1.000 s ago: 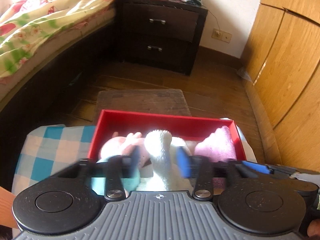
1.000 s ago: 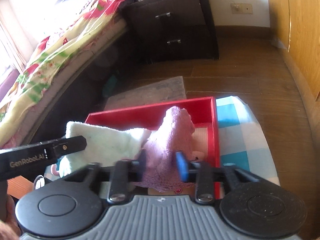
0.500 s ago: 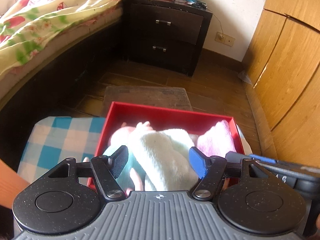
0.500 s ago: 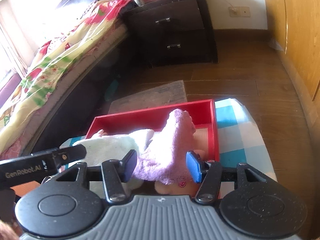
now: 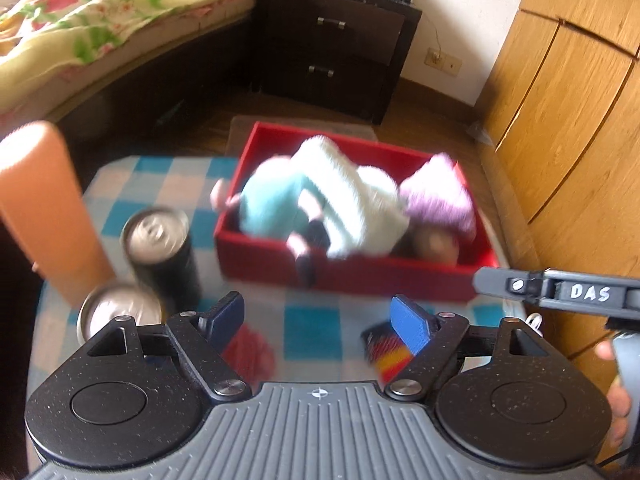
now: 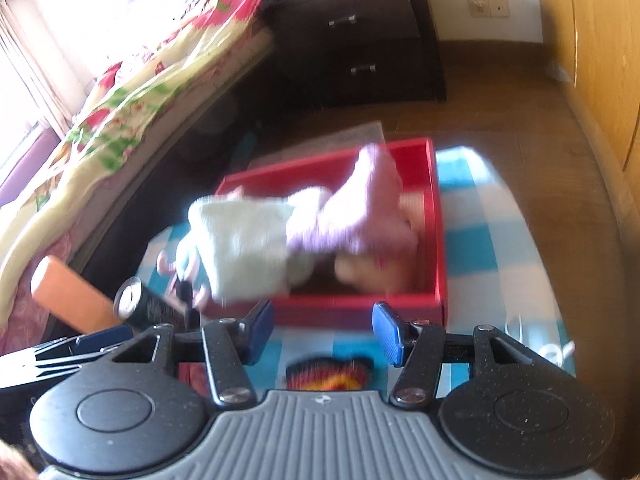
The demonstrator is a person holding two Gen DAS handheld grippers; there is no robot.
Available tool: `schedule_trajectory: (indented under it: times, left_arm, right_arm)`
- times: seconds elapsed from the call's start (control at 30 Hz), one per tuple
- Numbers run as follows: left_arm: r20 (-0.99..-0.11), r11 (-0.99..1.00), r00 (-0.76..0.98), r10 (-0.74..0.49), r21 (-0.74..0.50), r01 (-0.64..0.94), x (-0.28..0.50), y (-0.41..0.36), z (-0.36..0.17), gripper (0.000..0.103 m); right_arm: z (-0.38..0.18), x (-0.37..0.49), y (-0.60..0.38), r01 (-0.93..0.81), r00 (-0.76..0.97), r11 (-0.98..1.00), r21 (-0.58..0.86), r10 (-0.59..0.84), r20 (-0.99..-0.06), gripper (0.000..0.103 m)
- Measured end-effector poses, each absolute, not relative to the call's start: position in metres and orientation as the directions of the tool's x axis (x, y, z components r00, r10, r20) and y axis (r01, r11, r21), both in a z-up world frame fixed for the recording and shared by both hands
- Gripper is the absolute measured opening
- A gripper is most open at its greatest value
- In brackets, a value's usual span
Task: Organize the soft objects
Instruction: 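Move the left tool to a blue face mask while the right tool reaches another mask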
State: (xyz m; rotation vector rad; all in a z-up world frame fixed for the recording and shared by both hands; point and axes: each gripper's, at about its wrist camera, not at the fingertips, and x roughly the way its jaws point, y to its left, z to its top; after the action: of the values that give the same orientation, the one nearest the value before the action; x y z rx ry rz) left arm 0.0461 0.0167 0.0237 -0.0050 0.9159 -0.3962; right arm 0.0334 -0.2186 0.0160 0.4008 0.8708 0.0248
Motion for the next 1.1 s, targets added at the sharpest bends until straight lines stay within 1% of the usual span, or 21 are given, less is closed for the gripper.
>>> schedule_trajectory:
  times: [0.33, 0.7, 0.97, 1.1]
  left_arm:
    - [-0.786, 0.939, 0.540, -0.301, -0.145, 0.312, 0.026, 0.036, 0.012, 0.079]
    - [-0.815, 0.930, 0.493, -0.304, -0.142, 0.339, 0.012, 0.039, -0.003, 0.079]
    - [-0.853, 0.937, 0.450, -0.263, -0.116, 0.328, 0.009, 0.049, -0.025, 0.080]
    - [-0.881, 0.945, 0.405, -0.245, -0.123, 0.304, 0.014, 0.054, -0.042, 0.080]
  right_arm:
    - [0.013, 0.007, -0.227, 0.167, 0.651, 0.917, 0.363, 0.174, -0.739, 0.033]
    - [0.005, -0.009, -0.236, 0.195, 0.636, 0.916, 0.351, 0.154, -0.756, 0.033]
    - [-0.004, -0.027, -0.246, 0.230, 0.612, 0.909, 0.348, 0.143, -0.778, 0.034]
    - [-0.011, -0.034, -0.256, 0.262, 0.591, 0.900, 0.349, 0.136, -0.795, 0.034]
